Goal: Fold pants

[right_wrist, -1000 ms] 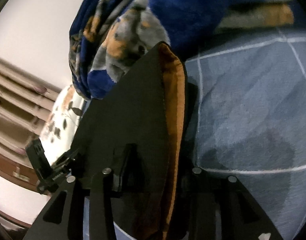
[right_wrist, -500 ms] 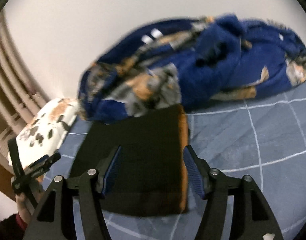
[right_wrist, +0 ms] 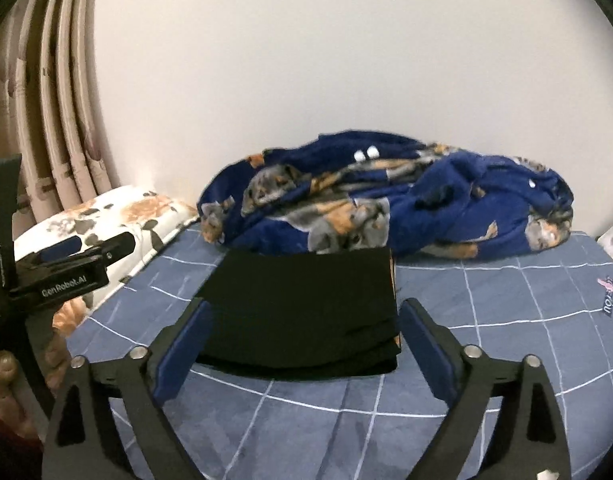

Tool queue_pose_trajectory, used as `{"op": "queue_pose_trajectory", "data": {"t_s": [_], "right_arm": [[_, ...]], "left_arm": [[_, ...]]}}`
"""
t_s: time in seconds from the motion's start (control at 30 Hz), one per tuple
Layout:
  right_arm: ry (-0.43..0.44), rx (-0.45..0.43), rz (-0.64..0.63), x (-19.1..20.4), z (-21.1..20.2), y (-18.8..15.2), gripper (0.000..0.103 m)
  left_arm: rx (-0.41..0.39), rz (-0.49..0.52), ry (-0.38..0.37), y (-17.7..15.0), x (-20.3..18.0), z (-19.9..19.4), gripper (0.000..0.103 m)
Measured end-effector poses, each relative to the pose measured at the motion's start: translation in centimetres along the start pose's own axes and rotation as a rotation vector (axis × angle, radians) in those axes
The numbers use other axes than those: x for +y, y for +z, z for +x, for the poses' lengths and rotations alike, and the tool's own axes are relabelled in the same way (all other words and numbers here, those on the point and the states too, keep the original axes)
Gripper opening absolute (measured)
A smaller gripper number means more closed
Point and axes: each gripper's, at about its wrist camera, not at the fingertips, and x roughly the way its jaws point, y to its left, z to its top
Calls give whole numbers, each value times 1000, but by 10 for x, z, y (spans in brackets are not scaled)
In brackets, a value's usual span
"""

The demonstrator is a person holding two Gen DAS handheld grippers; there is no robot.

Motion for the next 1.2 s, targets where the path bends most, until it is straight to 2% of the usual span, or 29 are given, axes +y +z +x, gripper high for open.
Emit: {"op": "queue_pose_trajectory", "data": {"t_s": [0.13, 0.2, 0.4, 0.67, 0.97, 1.13, 1.2], "right_arm": [[-5, -21, -7, 7, -20, 4, 96], [4, -33, -4, 9, -28, 7, 97], [-4, -42, -6, 11, -39, 9, 99], [-33, -22, 5, 9, -38, 7, 99], [-42, 12, 0, 9, -30, 1, 99], [-42, 38, 7, 8, -26, -2, 99], [-42, 42, 7, 9, -25, -4, 100]], "left_arm": [[-79, -1, -30, 8, -2, -30, 103], [-92, -3, -46, 14, -2, -41, 103], [-59, -21, -112, 21, -4, -51, 103], [-31, -16, -120, 17, -10, -49, 103], [53, -16, -157, 1, -12, -27, 103], [62, 8, -127, -9, -16, -22, 103], [71, 0, -153, -12, -16, -21, 103]]}}
